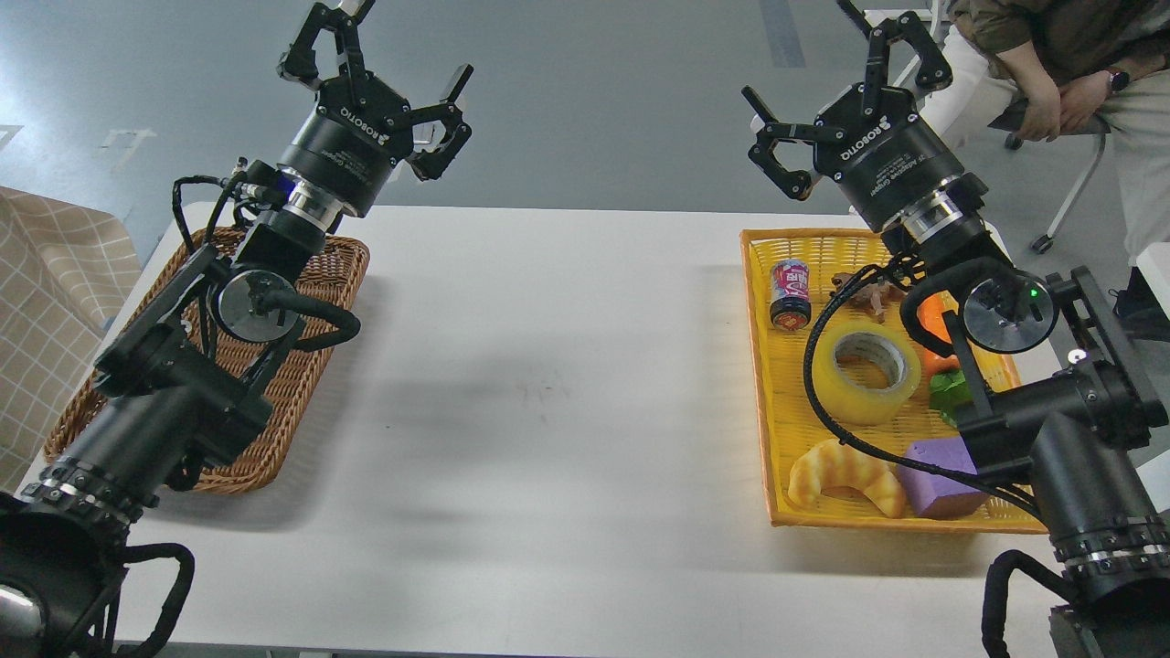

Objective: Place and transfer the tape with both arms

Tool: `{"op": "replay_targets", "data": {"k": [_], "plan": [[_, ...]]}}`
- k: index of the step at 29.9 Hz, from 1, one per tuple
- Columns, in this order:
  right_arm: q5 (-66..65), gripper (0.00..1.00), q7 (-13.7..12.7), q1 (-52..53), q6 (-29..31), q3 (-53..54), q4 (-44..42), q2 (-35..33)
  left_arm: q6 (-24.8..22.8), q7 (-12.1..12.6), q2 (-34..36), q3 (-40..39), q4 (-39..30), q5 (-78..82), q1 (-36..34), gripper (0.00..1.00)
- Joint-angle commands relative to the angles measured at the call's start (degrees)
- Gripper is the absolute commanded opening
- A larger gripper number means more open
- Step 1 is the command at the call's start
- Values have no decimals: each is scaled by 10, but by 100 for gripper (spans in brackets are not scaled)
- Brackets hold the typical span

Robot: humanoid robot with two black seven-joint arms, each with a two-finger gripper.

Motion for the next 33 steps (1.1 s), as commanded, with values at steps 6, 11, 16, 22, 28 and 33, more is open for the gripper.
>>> {"op": "replay_targets", "data": {"k": [6, 11, 16, 22, 28, 33], "plan": [[0, 100, 0, -1, 0, 0, -1, 0, 0, -1, 0, 0, 0, 0, 0, 98], [0, 100, 0, 0, 0, 0, 1, 1, 0, -1, 0, 0, 0, 0, 0, 98], [0, 100, 0, 0, 0, 0, 1, 1, 0, 0, 0, 1, 0, 0, 0, 98], [0, 100, 0, 0, 0, -2, 4, -2, 0, 0, 0, 1, 1, -1, 0, 98], [0, 100, 0, -1, 0, -2, 4, -3, 0, 0, 0, 1, 0, -1, -1, 98], [0, 100, 0, 0, 0, -1, 4, -4, 0, 0, 0, 1, 0, -1, -1, 98]]}}
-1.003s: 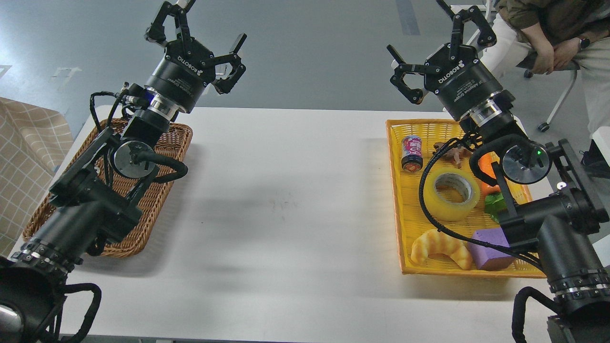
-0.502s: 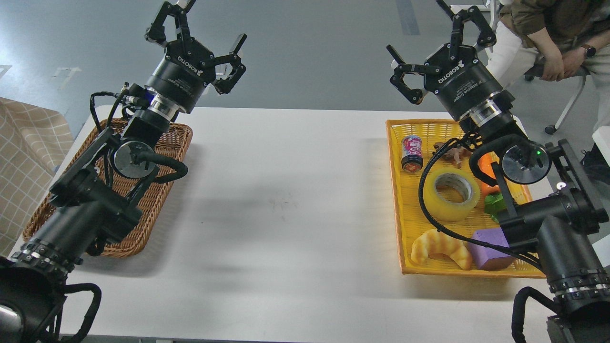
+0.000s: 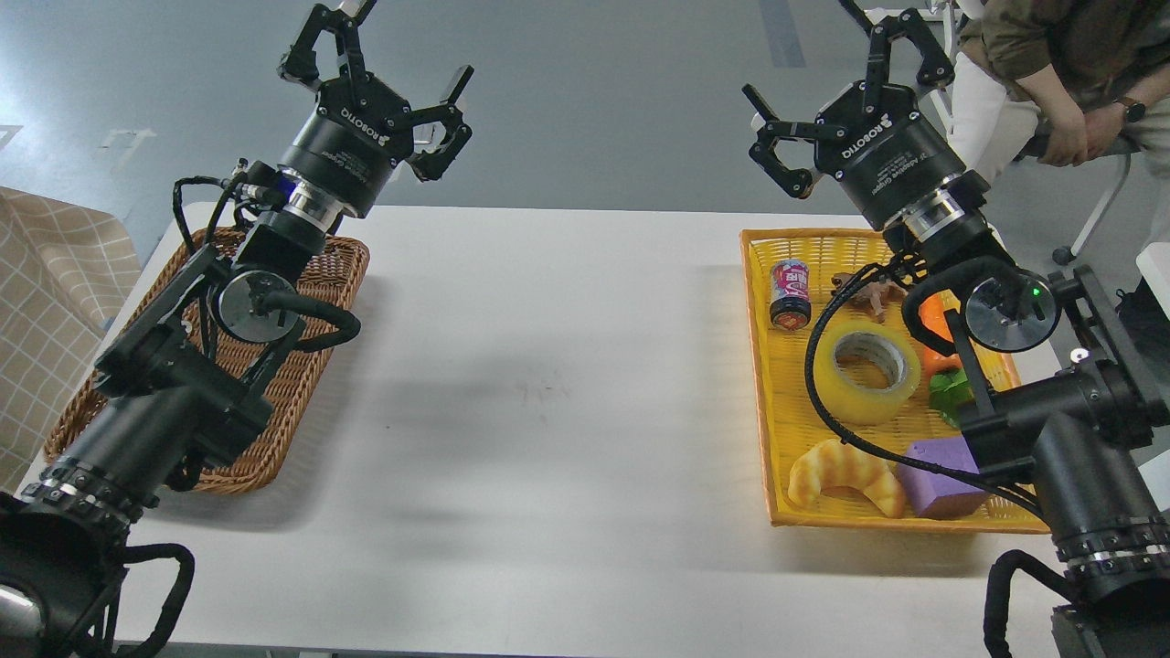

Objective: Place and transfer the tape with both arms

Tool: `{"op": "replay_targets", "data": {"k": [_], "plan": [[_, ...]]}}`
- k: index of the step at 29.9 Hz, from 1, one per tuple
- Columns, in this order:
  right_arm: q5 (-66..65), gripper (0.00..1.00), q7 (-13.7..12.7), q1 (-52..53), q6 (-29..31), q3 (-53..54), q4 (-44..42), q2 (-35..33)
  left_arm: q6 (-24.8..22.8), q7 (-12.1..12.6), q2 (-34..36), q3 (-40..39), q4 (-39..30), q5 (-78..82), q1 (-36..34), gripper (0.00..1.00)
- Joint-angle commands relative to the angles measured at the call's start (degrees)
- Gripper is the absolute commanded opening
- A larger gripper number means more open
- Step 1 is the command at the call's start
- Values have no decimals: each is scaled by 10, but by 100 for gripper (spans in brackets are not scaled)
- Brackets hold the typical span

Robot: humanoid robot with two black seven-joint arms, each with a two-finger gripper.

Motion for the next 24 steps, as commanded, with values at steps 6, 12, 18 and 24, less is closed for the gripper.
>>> {"op": "replay_targets", "data": {"k": [6, 12, 18, 24], "plan": [[0, 100, -1, 0, 0, 1, -1, -6, 0, 0, 0, 0, -1, 0, -1, 98], [0, 100, 0, 0, 0, 1, 1, -6, 0, 0, -1, 1, -1, 0, -1, 98], [0, 100, 0, 5, 0, 0, 0, -7, 0, 0, -1, 1, -1, 0, -1, 98], [0, 100, 0, 11, 0, -6, 1, -23, 0, -1, -3, 1, -1, 1, -1, 98]]}}
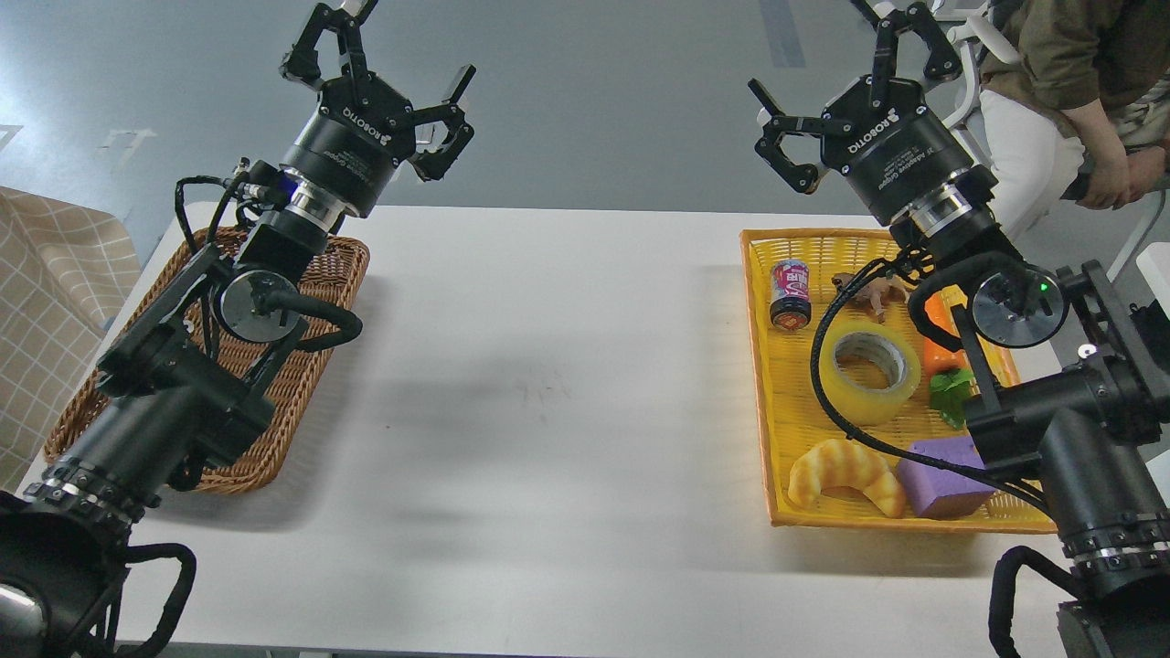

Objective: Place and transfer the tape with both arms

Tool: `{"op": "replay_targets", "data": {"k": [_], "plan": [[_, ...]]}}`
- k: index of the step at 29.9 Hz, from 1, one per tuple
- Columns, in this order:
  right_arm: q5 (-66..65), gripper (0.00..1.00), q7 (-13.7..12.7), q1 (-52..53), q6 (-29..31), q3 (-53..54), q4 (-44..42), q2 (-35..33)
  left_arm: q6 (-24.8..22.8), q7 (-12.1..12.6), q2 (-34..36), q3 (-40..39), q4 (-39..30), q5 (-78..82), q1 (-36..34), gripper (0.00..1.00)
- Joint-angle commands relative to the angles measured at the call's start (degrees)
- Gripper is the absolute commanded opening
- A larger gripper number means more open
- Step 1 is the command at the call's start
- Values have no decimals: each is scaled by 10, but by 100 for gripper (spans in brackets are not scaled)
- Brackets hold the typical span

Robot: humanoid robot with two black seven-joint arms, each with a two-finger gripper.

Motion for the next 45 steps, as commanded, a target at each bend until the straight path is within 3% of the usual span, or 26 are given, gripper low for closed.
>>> {"op": "replay_targets", "data": {"k": [1, 22, 45], "plan": [[0, 100, 0, 4, 0, -5, 0, -15, 0, -1, -2, 0, 0, 1, 0, 98], [-9, 100, 0, 7, 0, -16, 3, -32, 0, -1, -7, 0, 0, 1, -2, 98], [-53, 100, 1, 6, 0, -67, 49, -153, 0, -1, -15, 4, 0, 1, -4, 98]]}}
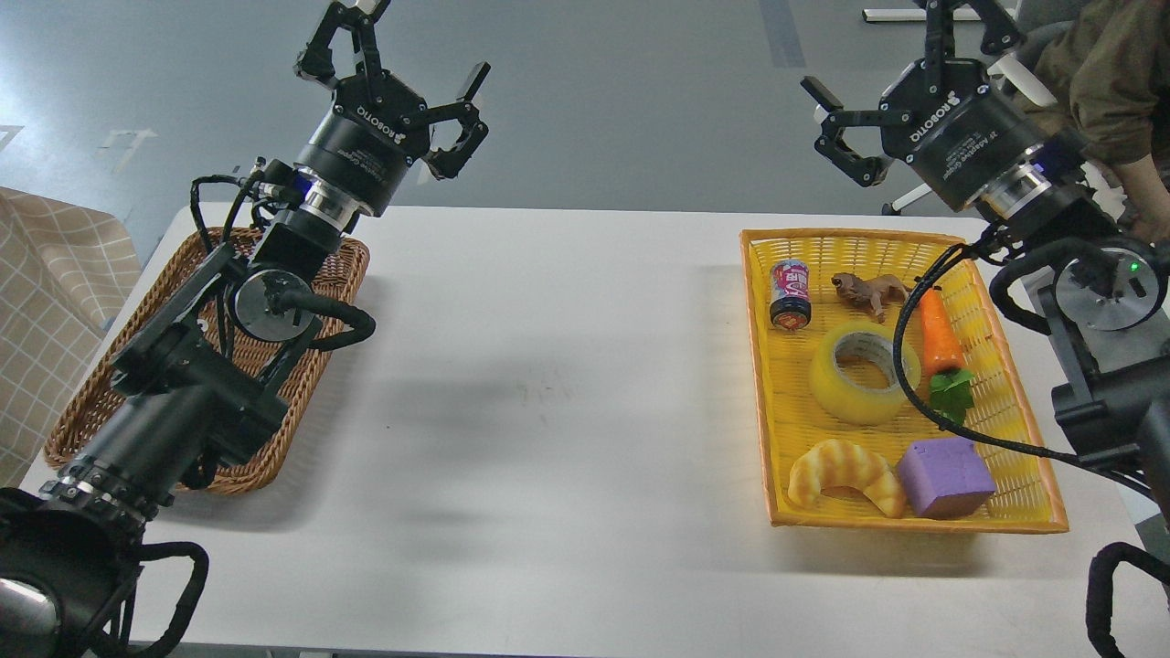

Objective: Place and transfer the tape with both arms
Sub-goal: 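Swing the right gripper outward and lower it toward the yellow tape roll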

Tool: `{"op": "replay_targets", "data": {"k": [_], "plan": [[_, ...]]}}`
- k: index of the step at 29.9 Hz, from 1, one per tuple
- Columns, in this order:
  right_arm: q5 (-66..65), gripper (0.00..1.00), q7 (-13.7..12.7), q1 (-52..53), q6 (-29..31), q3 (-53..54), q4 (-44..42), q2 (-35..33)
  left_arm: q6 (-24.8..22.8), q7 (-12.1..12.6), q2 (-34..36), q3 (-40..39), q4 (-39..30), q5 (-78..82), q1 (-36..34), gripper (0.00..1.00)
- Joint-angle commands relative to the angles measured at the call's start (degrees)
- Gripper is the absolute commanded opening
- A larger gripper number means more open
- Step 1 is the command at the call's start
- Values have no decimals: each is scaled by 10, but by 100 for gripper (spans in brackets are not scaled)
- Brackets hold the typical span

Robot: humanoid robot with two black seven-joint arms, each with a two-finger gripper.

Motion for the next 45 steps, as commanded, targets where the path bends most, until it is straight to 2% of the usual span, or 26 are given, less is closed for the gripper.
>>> {"op": "replay_targets", "data": {"k": [1, 11, 24, 33, 38, 45], "plan": [[-31, 100, -1, -1, 0, -9, 13, -30, 0, 0, -2, 0, 0, 0, 0, 98], [-145, 100, -4, -10, 0, -28, 93, -143, 0, 0, -2, 0, 1, 0, 1, 98], [-212, 100, -4, -2, 0, -172, 182, -318, 0, 0, -2, -2, 2, 0, 2, 98], [-341, 100, -2, -11, 0, -182, 179, -321, 0, -1, -2, -3, 5, 0, 4, 98], [-496, 100, -2, -12, 0, -198, 152, -320, 0, 0, 2, 2, 5, 0, 2, 98], [-600, 99, -2, -7, 0, -232, 146, -316, 0, 1, 3, 0, 5, 0, -1, 98]]}}
